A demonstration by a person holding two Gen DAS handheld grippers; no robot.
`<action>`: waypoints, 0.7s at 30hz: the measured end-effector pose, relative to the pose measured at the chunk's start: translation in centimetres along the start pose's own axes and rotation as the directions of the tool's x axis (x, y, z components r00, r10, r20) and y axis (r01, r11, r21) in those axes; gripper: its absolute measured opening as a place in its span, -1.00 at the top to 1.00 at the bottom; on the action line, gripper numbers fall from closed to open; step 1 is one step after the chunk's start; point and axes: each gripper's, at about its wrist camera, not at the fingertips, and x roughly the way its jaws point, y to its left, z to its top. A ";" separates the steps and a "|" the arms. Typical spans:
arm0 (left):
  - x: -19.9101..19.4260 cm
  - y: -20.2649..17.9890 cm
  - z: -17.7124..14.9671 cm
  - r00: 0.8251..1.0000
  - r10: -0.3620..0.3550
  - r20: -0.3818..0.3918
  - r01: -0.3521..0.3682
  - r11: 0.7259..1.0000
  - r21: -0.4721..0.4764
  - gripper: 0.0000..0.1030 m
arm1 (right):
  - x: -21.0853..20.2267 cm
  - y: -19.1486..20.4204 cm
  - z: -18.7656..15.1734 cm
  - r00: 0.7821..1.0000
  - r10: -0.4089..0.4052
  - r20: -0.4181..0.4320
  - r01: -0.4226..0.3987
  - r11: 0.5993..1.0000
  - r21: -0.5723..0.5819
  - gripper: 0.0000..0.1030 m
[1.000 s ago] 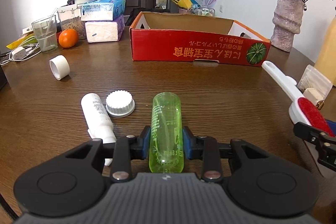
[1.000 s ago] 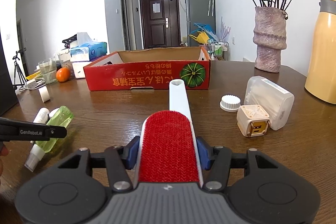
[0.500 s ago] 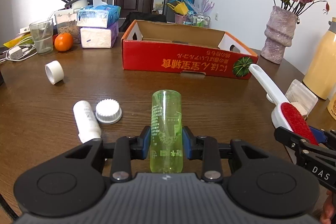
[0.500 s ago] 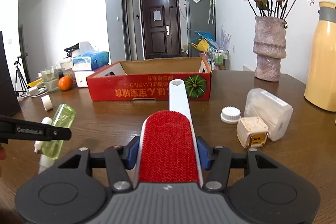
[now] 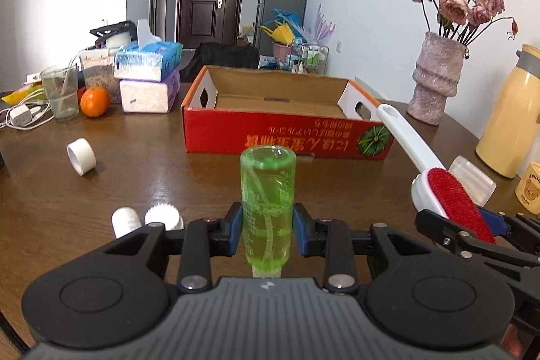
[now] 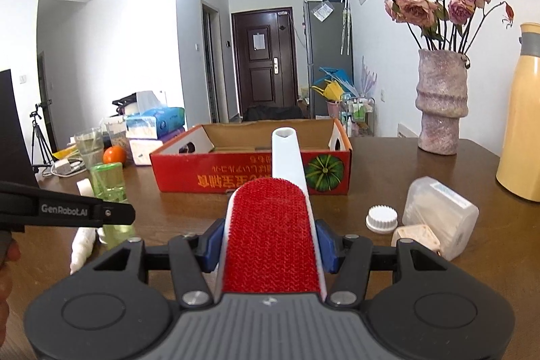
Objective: Organize rigid objects
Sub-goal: 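Lift the green bottle and red lint brush and carry both toward the box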
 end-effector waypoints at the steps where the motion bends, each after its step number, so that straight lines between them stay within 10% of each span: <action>1: 0.0 -0.1 0.2 1.000 -0.002 0.004 0.002 1.000 0.000 0.38 | 0.0 0.0 0.2 1.000 0.001 0.004 -0.001 1.000 0.001 -0.06; 21: 1.4 -1.5 6.1 0.995 -0.019 0.099 0.024 0.999 -0.048 0.38 | 2.5 -0.2 4.9 0.997 -0.011 0.076 0.009 1.000 0.029 -0.06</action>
